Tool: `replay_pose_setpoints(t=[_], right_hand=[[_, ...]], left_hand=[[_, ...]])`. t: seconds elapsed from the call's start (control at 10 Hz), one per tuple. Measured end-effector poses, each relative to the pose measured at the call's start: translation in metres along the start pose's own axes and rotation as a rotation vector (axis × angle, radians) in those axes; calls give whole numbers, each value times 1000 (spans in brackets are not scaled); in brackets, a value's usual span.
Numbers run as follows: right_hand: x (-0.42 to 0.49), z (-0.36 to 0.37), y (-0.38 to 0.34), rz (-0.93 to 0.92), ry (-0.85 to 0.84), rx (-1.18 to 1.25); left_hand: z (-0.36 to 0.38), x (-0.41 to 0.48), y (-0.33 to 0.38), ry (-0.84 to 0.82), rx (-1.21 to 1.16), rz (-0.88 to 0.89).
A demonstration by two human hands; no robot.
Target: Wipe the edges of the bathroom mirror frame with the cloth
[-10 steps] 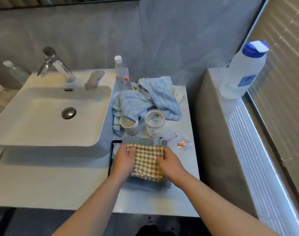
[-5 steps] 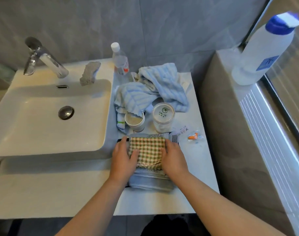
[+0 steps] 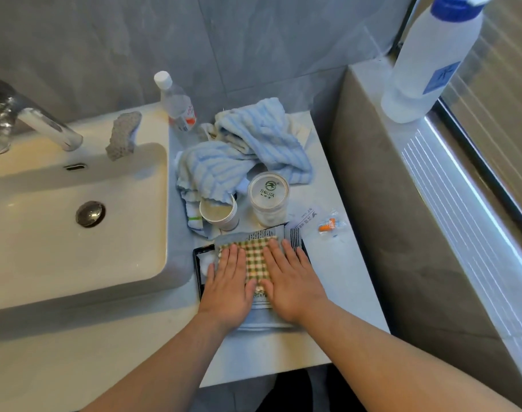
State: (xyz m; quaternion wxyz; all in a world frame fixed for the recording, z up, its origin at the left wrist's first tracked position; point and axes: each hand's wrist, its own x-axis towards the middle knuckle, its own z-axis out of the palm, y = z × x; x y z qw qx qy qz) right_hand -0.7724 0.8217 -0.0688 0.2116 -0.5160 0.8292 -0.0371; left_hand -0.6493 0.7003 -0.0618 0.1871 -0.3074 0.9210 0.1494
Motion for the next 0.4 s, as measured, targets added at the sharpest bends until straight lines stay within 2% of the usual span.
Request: replay_pose_setpoints(t=[0.2, 0.3, 0.4], right_hand=[[-5, -15, 4, -56, -121, 1], [-17, -31, 14, -111, -154, 102], [-32, -49, 30, -117, -119, 223]], left_hand=[[-14, -2, 9, -49, 36, -29], [-22, -12, 15, -10, -16, -48], [-35, -21, 24, 94, -126, -48]])
